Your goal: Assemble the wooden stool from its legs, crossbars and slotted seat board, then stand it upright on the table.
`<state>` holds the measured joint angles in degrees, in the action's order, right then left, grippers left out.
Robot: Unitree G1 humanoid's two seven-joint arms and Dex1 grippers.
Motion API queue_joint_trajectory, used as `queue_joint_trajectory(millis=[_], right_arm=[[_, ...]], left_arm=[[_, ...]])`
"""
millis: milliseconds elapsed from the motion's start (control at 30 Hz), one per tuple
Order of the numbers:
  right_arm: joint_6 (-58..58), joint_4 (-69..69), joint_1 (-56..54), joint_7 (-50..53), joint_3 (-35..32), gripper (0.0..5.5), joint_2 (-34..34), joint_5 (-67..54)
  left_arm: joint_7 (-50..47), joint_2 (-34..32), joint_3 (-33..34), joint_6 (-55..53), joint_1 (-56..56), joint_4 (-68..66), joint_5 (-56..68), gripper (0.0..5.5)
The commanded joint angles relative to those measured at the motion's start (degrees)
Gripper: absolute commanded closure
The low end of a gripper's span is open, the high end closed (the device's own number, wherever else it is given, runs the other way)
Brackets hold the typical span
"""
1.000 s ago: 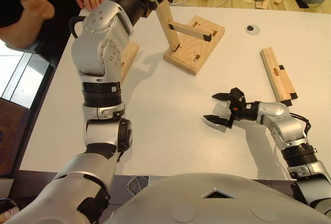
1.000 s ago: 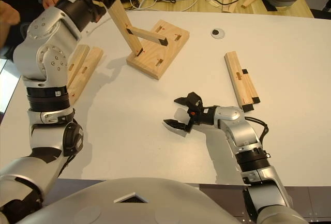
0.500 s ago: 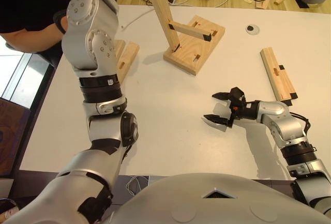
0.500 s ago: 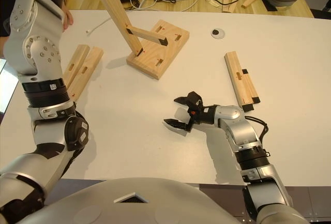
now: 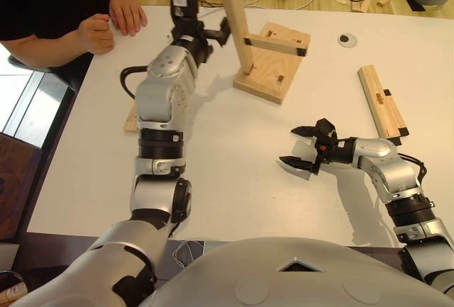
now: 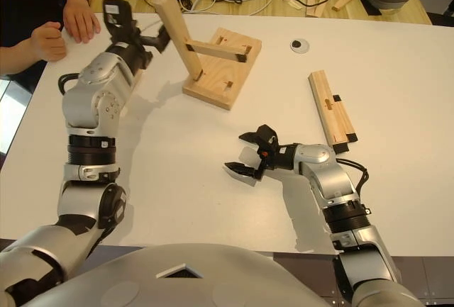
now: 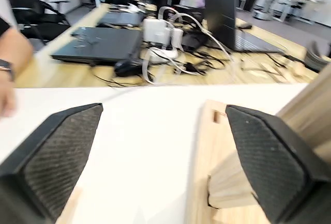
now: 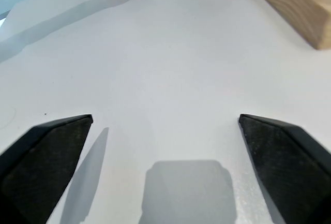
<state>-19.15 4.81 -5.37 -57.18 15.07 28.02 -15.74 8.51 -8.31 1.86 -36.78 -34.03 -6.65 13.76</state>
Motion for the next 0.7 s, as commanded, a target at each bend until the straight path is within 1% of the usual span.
queue_joint_trajectory(millis=[33,100,167,233,300,400,467,567,633,700], right_arm=[[-2.5,1.5,1.1,0.6,0.6,0.1,1.1,1.6],[-2.6,1.5,1.1,0.6,0.6,0.1,1.0,1.5],[-2.6,1.5,1.1,0.7,0.5,0.1,1.0,1.5],[-2.7,0.9,1.5,0.8,0.4,0.1,1.1,1.4],[-2.9,0.6,1.9,0.9,0.2,0.1,1.2,1.3],[-2.9,0.6,1.9,0.9,0.3,0.1,1.3,1.5],[-2.7,0.6,2.1,0.9,0.3,0.1,1.4,1.6],[-2.0,1.7,2.2,1.0,0.4,0.1,1.1,1.8],[-1.4,2.5,2.2,1.1,0.5,0.1,0.7,2.0],[-0.8,3.4,1.8,1.0,0.8,0.1,0.4,2.2]], left_arm=[[2.6,1.1,-1.6,-7.5,0.4,5.7,3.1,1.1],[1.9,0.9,-1.2,-10.0,0.5,6.5,3.0,1.1],[-0.2,0.2,0.2,-9.5,0.5,5.2,1.3,1.1],[-2.6,-1.7,0.7,-4.4,0.5,4.6,-2.4,1.1],[-3.2,-1.8,3.9,4.9,-2.0,7.5,-2.5,1.1],[-1.9,-1.7,5.6,13.1,-4.8,10.8,-1.5,1.1],[-0.2,-1.9,5.2,12.2,-5.8,13.6,0.1,1.1],[5.0,-2.9,7.6,8.1,-12.4,19.3,9.6,1.1],[7.3,-3.0,9.4,6.5,-16.4,19.2,15.3,1.1],[8.0,-3.6,8.8,6.2,-18.3,17.0,15.6,1.1]])
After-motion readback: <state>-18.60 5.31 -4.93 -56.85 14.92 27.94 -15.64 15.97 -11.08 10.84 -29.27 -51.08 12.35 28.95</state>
